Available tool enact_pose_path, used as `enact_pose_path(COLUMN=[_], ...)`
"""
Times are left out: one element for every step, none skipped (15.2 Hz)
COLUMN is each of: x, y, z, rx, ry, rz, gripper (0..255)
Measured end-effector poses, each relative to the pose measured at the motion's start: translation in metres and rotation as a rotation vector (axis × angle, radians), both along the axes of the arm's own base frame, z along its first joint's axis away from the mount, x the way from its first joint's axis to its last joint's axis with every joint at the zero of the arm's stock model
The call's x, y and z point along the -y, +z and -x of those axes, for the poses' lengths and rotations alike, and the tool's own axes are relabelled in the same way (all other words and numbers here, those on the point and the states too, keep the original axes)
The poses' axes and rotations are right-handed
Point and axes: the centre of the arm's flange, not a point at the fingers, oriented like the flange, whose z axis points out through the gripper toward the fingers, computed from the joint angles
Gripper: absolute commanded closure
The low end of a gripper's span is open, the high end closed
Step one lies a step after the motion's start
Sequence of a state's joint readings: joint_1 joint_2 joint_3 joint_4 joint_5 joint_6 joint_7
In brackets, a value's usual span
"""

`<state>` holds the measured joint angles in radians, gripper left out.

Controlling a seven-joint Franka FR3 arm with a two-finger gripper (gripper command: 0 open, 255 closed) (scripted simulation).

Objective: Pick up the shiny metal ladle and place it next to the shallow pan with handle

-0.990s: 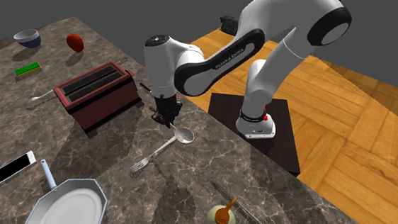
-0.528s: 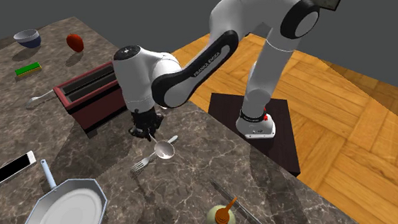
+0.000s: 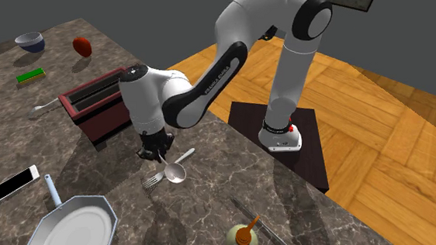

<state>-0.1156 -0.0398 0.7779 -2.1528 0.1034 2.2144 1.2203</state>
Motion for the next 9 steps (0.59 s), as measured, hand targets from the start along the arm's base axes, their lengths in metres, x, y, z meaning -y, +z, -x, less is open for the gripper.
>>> enact_pose_path(x=[0.0, -0.001, 0.0, 0.0, 0.001, 0.0, -0.001, 0.0, 0.0], y=[-0.005, -0.012, -0.017, -0.022, -0.027, -0.032, -0.037, -0.042, -0.047], z=[-0.001, 0.0, 0.001, 0.001, 0.001, 0.0, 0.0, 0.0, -0.001], rx=[0.0, 0.0, 0.0, 0.0, 0.0, 0.0, 0.0, 0.0, 0.0], ry=[0.0, 0.0, 0.0, 0.0, 0.0, 0.0, 0.0, 0.0, 0.0], rz=[0.0, 0.0, 0.0, 0.0, 0.0, 0.0, 0.0, 0.0, 0.0], gripper=[255, 255, 255, 255, 255, 255, 255, 255, 255])
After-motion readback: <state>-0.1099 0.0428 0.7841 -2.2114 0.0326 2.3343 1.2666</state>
